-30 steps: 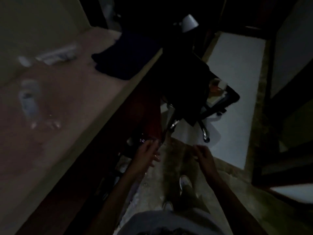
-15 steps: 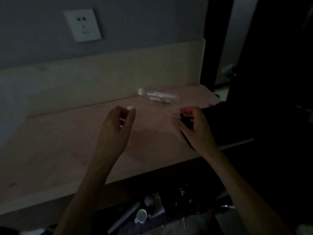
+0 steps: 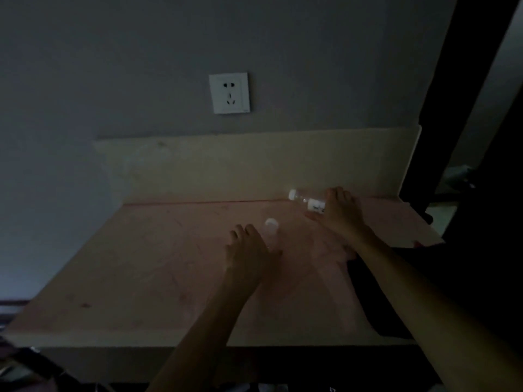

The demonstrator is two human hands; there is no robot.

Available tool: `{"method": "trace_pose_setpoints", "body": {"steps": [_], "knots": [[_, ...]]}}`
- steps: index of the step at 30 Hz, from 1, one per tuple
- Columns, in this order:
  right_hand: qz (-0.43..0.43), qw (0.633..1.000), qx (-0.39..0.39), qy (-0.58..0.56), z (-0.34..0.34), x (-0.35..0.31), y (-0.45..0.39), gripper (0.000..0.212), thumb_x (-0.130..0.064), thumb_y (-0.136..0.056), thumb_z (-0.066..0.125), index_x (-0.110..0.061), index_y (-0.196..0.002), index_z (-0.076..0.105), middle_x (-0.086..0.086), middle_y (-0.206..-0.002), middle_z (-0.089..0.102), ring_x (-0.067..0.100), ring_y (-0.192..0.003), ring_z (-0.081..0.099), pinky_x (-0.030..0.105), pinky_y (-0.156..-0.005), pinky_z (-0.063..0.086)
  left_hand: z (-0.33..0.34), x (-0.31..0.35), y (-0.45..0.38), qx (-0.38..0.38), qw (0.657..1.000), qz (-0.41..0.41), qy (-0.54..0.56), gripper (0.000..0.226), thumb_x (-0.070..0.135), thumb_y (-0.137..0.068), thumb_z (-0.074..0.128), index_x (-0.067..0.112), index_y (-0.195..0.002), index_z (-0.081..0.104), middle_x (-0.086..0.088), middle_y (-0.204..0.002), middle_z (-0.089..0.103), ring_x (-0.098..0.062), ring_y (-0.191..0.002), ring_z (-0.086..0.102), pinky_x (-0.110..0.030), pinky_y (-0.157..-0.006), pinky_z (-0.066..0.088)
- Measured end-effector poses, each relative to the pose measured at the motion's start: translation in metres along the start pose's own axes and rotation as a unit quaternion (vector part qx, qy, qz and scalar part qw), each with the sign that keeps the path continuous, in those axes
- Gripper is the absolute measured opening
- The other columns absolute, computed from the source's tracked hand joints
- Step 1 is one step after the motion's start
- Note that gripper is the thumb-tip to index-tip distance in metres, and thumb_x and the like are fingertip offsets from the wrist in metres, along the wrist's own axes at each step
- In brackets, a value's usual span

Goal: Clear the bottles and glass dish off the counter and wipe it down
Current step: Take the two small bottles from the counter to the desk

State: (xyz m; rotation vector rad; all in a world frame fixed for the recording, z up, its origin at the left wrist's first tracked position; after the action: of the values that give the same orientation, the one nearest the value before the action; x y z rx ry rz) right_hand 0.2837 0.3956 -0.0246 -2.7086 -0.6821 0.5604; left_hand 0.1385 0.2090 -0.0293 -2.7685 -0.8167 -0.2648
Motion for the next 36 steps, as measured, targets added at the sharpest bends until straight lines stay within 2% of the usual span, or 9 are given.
{"method": "trace_pose_setpoints", "body": {"steps": [9, 13, 17, 20, 23, 26, 28, 32, 36], "knots": [[0.008, 0.997, -0.048, 0.066, 0.007, 0.000, -0.002, 0.085, -0.062, -0.074, 0.068, -0.009, -0.134, 0.041, 0.010, -0.140, 0.047, 0.028, -0.127, 0.041, 0.039, -0.099, 0.031, -0.006, -0.008, -0.002, -0.033, 0.998, -0.022, 0.052, 0.075, 0.062, -0.085, 0.055, 0.002, -0.128, 0.043, -0.014, -0.128, 0.051, -0.031, -0.118, 0.052, -0.039, -0.092, 0.046], [0.020, 0.995, -0.085, -0.045, -0.009, -0.032, 0.026, 0.084, -0.069, -0.072, 0.065, -0.014, -0.132, 0.043, 0.007, -0.136, 0.050, 0.028, -0.124, 0.045, 0.041, -0.099, 0.033, -0.020, -0.033, 0.005, -0.042, 0.981, -0.049, 0.182, 0.073, 0.061, -0.077, 0.069, 0.004, -0.120, 0.052, -0.014, -0.121, 0.058, -0.029, -0.107, 0.059, -0.034, -0.079, 0.046], [0.020, 0.969, -0.107, -0.220, -0.028, -0.077, 0.065, 0.078, -0.071, -0.060, 0.072, -0.025, -0.118, 0.050, -0.005, -0.118, 0.059, 0.019, -0.108, 0.057, 0.041, -0.094, 0.045, -0.058, -0.073, 0.042, 0.025, 0.922, -0.046, 0.385, 0.042, 0.050, -0.077, 0.076, 0.015, -0.095, 0.060, -0.003, -0.091, 0.068, -0.014, -0.078, 0.064, -0.027, -0.065, 0.048], [0.002, 0.904, -0.161, -0.396, -0.037, -0.114, 0.105, 0.071, -0.064, -0.059, 0.078, -0.023, -0.110, 0.052, -0.009, -0.106, 0.063, 0.008, -0.089, 0.064, 0.032, -0.075, 0.053, -0.082, -0.111, 0.098, 0.072, 0.844, -0.065, 0.528, 0.052, 0.060, -0.071, 0.075, 0.023, -0.106, 0.064, -0.001, -0.097, 0.071, -0.017, -0.093, 0.070, -0.032, -0.073, 0.058], [-0.025, 0.820, -0.241, -0.519, -0.034, -0.161, 0.152, 0.050, -0.053, -0.067, 0.077, -0.024, -0.100, 0.053, -0.005, -0.096, 0.066, 0.004, -0.075, 0.066, 0.022, -0.060, 0.051, -0.086, -0.145, 0.168, 0.156, 0.773, -0.132, 0.601, 0.043, 0.045, -0.078, 0.071, 0.019, -0.112, 0.066, -0.003, -0.100, 0.075, -0.019, -0.094, 0.071, -0.035, -0.077, 0.058], [-0.054, 0.734, -0.320, -0.597, -0.023, -0.216, 0.202, 0.047, -0.049, -0.064, 0.074, -0.023, -0.097, 0.055, -0.008, -0.089, 0.067, -0.002, -0.069, 0.066, 0.015, -0.056, 0.050, -0.085, -0.174, 0.239, 0.203, 0.755, -0.191, 0.594, 0.051, 0.052, -0.073, 0.073, 0.023, -0.115, 0.070, -0.005, -0.108, 0.075, -0.021, -0.103, 0.070, -0.037, -0.088, 0.057], [-0.072, 0.706, -0.365, -0.603, -0.009, -0.252, 0.240, 0.057, -0.053, -0.058, 0.074, -0.019, -0.100, 0.058, -0.008, -0.088, 0.068, 0.000, -0.072, 0.067, 0.018, -0.061, 0.051, -0.086, -0.197, 0.286, 0.236, 0.739, -0.231, 0.588, 0.063, 0.061, -0.065, 0.077, 0.024, -0.116, 0.070, -0.009, -0.111, 0.074, -0.027, -0.104, 0.070, -0.043, -0.089, 0.057], [-0.100, 0.668, -0.475, -0.563, 0.030, -0.315, 0.316, 0.057, -0.061, -0.059, 0.080, -0.020, -0.095, 0.064, 0.000, -0.089, 0.074, 0.013, -0.077, 0.071, 0.031, -0.067, 0.056, -0.084, -0.247, 0.368, 0.310, 0.702, -0.312, 0.561, 0.065, 0.066, -0.066, 0.073, 0.024, -0.117, 0.069, -0.008, -0.105, 0.074, -0.020, -0.094, 0.072, -0.030, -0.074, 0.058], [-0.088, 0.606, -0.593, -0.522, 0.077, -0.361, 0.391, 0.049, -0.051, -0.069, 0.079, -0.010, -0.089, 0.063, -0.006, -0.063, 0.063, 0.007, -0.053, 0.058, 0.022, -0.048, 0.047, -0.060, -0.295, 0.437, 0.356, 0.658, -0.388, 0.538, 0.077, 0.070, -0.063, 0.073, 0.022, -0.121, 0.066, -0.009, -0.109, 0.073, -0.022, -0.100, 0.071, -0.036, -0.079, 0.057]]}}
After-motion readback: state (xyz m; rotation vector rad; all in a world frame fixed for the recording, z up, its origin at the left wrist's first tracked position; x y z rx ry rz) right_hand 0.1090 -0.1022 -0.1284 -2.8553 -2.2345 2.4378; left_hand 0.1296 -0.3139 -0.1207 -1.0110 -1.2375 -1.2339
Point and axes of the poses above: each hand's wrist, its own y-axis away from the middle knuckle, its own z-axis out of the palm, x = y × z, the point moved 3 cm from there along -y, towards the middle knuckle
